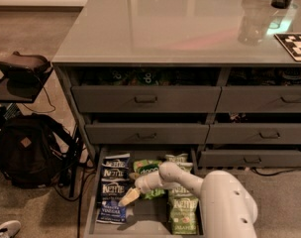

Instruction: Pick blue chip bag from bottom drawer and place on counter

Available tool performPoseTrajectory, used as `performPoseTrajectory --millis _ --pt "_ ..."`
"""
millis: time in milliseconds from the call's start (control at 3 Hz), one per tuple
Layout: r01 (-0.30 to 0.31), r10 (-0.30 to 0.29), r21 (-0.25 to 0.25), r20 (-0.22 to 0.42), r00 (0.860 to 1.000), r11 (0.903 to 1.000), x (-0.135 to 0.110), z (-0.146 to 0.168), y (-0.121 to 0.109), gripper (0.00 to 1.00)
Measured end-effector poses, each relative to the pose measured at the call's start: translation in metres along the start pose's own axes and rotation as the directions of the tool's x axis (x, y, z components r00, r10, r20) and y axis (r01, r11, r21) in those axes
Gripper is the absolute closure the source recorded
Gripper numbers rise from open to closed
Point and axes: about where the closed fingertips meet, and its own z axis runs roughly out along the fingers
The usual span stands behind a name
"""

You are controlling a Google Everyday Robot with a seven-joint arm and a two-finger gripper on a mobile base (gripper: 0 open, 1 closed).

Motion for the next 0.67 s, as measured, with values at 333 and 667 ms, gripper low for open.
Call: performPoseTrajectory --millis 333,667 --pt "-0.01 0.011 -0.049 0.022 1.0 0.9988 0.008 0.019 -0.005 0.0" --pt "-0.024 0.027 -0.076 0.032 0.999 0.9968 0.012 0.033 -0.009 0.18"
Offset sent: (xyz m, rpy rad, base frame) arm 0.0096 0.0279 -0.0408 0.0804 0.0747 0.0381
